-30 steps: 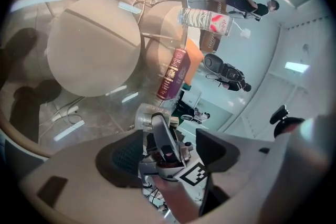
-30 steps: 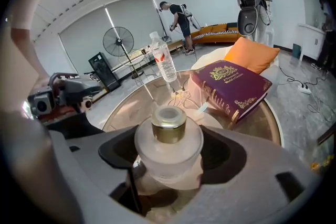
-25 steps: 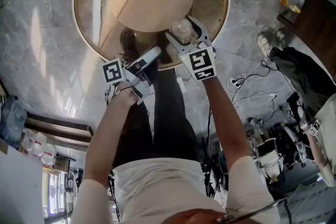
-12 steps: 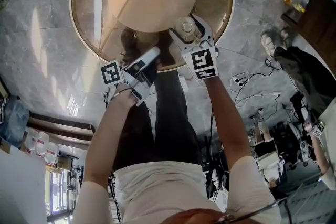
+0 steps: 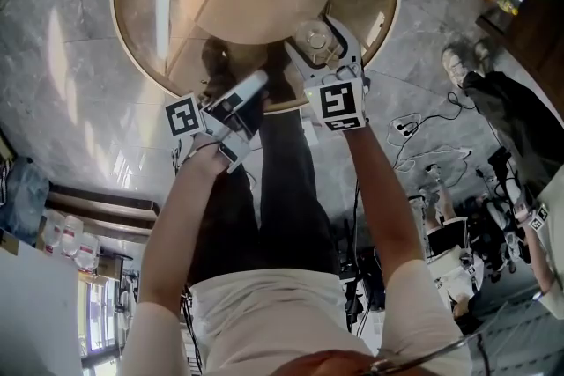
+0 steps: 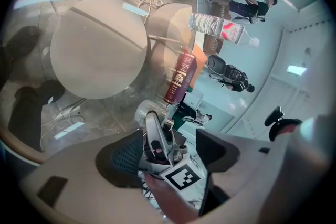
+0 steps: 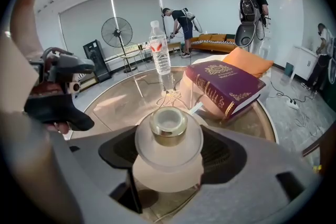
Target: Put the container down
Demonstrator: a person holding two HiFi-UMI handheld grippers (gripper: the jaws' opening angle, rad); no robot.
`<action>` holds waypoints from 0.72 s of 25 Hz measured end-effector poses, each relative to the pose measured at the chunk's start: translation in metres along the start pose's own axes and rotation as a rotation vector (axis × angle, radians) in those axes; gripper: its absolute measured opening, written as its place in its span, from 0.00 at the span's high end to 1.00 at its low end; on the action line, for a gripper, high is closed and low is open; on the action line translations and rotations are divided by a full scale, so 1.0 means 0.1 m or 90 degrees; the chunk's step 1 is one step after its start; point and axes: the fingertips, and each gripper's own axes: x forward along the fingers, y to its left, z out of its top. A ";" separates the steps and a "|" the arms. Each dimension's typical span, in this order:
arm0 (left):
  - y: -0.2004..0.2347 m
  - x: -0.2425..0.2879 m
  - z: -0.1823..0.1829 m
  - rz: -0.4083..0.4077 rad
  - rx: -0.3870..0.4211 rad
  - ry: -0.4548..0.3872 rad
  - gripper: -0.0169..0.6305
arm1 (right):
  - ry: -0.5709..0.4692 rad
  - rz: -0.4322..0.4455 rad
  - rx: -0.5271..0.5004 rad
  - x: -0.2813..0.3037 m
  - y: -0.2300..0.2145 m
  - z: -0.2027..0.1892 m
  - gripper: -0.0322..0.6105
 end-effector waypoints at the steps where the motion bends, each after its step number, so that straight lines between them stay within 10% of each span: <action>1: 0.01 -0.01 0.00 0.000 0.001 0.000 0.49 | -0.002 -0.005 -0.002 0.00 0.01 -0.01 0.43; 18: 0.12 -0.19 -0.01 -0.003 0.010 -0.004 0.49 | 0.004 -0.042 -0.029 -0.03 0.05 -0.09 0.42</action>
